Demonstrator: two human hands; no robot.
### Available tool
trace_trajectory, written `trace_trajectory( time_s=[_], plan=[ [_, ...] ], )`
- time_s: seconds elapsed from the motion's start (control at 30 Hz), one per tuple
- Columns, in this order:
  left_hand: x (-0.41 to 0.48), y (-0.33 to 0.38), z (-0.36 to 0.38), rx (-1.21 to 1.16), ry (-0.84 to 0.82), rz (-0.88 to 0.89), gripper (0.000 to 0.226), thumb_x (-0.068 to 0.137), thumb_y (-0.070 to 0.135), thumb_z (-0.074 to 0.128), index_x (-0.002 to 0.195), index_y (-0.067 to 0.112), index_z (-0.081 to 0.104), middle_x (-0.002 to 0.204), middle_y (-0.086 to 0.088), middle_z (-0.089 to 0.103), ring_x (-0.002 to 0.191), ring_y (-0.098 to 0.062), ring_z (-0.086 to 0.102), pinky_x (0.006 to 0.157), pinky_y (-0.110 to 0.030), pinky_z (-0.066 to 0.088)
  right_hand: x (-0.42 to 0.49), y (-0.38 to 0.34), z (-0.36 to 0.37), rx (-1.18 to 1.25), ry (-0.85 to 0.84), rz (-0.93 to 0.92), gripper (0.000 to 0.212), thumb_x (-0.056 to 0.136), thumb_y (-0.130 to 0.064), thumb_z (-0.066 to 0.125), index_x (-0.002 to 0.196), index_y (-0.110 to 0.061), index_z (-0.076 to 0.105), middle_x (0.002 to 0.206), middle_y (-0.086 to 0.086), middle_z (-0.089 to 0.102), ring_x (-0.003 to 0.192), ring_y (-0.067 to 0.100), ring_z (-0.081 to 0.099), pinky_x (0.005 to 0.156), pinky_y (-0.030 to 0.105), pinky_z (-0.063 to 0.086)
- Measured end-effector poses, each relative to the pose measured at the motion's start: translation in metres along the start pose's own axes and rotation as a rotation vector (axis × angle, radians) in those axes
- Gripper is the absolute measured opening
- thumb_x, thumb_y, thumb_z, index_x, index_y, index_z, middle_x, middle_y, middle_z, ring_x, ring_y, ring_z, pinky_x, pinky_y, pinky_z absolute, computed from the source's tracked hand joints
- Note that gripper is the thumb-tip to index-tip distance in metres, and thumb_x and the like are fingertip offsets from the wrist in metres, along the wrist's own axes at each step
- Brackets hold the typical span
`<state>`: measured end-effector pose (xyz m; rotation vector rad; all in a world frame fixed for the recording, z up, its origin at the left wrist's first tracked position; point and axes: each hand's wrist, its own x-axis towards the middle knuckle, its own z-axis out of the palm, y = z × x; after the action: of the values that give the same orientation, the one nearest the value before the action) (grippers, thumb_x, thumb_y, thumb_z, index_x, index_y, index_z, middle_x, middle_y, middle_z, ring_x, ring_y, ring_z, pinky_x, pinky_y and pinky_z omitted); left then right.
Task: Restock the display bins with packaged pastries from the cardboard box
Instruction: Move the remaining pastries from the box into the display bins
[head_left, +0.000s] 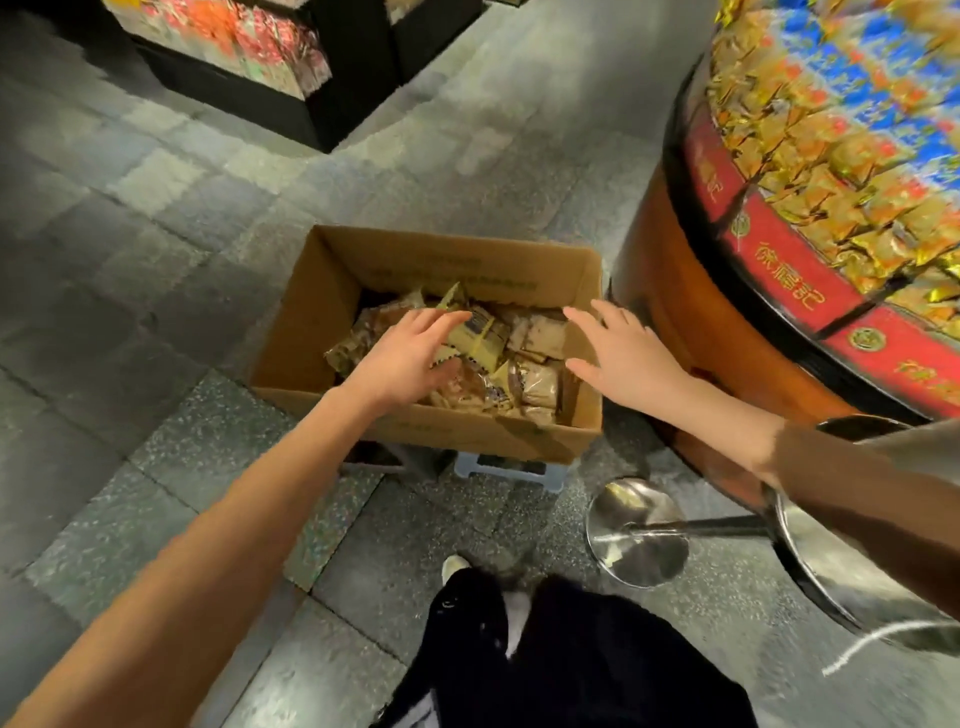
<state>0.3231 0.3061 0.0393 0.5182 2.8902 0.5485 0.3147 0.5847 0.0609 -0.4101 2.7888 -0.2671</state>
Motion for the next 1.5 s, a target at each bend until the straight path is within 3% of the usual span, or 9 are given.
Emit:
trace_trajectory(
  time_s=[0.43, 0.67, 0.9, 1.07, 1.27, 1.33, 1.43, 1.5],
  plan=[
    [0.135, -0.068, 0.042, -0.297, -0.179, -0.039, 0.057, 0.1, 0.025, 0.053, 0.152, 0.021, 0.03, 0.153, 0.0, 0.036, 0.141, -0.017, 0.028, 0.112, -0.027, 0.023, 0.118, 0.026, 0.05, 0.128, -0.111, 0.228, 0.069, 0.099, -0.038, 0.05, 0.156, -0.027, 0.012, 0.161, 0.013, 0.013, 0.146, 0.036, 0.016, 0.116, 0.049, 0.023],
    [0.212, -0.091, 0.078, -0.255, -0.337, 0.003, 0.055, 0.099, 0.024, 0.053, 0.15, 0.021, 0.032, 0.15, -0.007, 0.039, 0.14, -0.026, 0.032, 0.117, -0.042, 0.028, 0.177, 0.062, 0.085, 0.2, -0.156, 0.302, 0.071, 0.098, -0.031, 0.054, 0.156, -0.023, 0.014, 0.16, 0.014, 0.015, 0.145, 0.036, 0.016, 0.116, 0.046, 0.024],
    [0.267, -0.113, 0.119, -0.18, -0.442, 0.05, 0.056, 0.1, 0.023, 0.053, 0.151, 0.025, 0.03, 0.15, -0.005, 0.039, 0.139, -0.025, 0.032, 0.111, -0.042, 0.031, 0.24, 0.092, 0.126, 0.307, -0.188, 0.382, 0.07, 0.097, -0.031, 0.055, 0.155, -0.029, 0.014, 0.162, 0.01, 0.007, 0.147, 0.033, 0.011, 0.116, 0.046, 0.023],
    [0.299, -0.134, 0.158, -0.141, -0.522, 0.067, 0.054, 0.101, 0.026, 0.051, 0.151, 0.028, 0.029, 0.154, -0.003, 0.034, 0.142, -0.023, 0.03, 0.112, -0.037, 0.029, 0.285, 0.106, 0.162, 0.217, -0.202, 0.327, 0.074, 0.093, -0.026, 0.063, 0.153, -0.023, 0.02, 0.156, 0.017, 0.021, 0.141, 0.038, 0.025, 0.109, 0.047, 0.038],
    [0.32, -0.153, 0.208, -0.214, -0.537, -0.023, 0.056, 0.1, 0.024, 0.052, 0.151, 0.029, 0.029, 0.157, -0.003, 0.029, 0.145, -0.021, 0.021, 0.113, -0.036, 0.025, 0.325, 0.117, 0.215, 0.07, -0.286, 0.304, 0.078, 0.093, -0.021, 0.063, 0.153, -0.035, 0.016, 0.155, 0.022, 0.021, 0.137, 0.042, 0.028, 0.11, 0.047, 0.034],
    [0.322, -0.159, 0.223, -0.218, -0.537, -0.044, 0.057, 0.1, 0.024, 0.053, 0.151, 0.029, 0.028, 0.157, -0.003, 0.028, 0.145, -0.022, 0.021, 0.113, -0.037, 0.026, 0.331, 0.115, 0.236, -0.013, -0.342, 0.285, 0.072, 0.094, -0.02, 0.061, 0.153, -0.03, 0.019, 0.147, 0.022, 0.033, 0.131, 0.04, 0.036, 0.106, 0.045, 0.034],
    [0.326, -0.172, 0.243, -0.196, -0.557, -0.064, 0.057, 0.1, 0.026, 0.052, 0.151, 0.031, 0.027, 0.156, -0.009, 0.028, 0.144, -0.026, 0.023, 0.112, -0.039, 0.028, 0.343, 0.123, 0.261, -0.07, -0.412, 0.276, 0.049, 0.095, -0.015, 0.055, 0.142, -0.021, 0.04, 0.13, 0.016, 0.053, 0.118, 0.034, 0.051, 0.093, 0.041, 0.042],
    [0.327, -0.178, 0.252, -0.174, -0.552, -0.062, 0.057, 0.1, 0.027, 0.052, 0.151, 0.032, 0.027, 0.155, -0.01, 0.031, 0.143, -0.028, 0.025, 0.111, -0.04, 0.029, 0.358, 0.133, 0.276, -0.109, -0.422, 0.26, 0.054, 0.095, -0.016, 0.054, 0.145, -0.022, 0.036, 0.143, 0.016, 0.045, 0.129, 0.035, 0.044, 0.098, 0.044, 0.041]
  ],
)
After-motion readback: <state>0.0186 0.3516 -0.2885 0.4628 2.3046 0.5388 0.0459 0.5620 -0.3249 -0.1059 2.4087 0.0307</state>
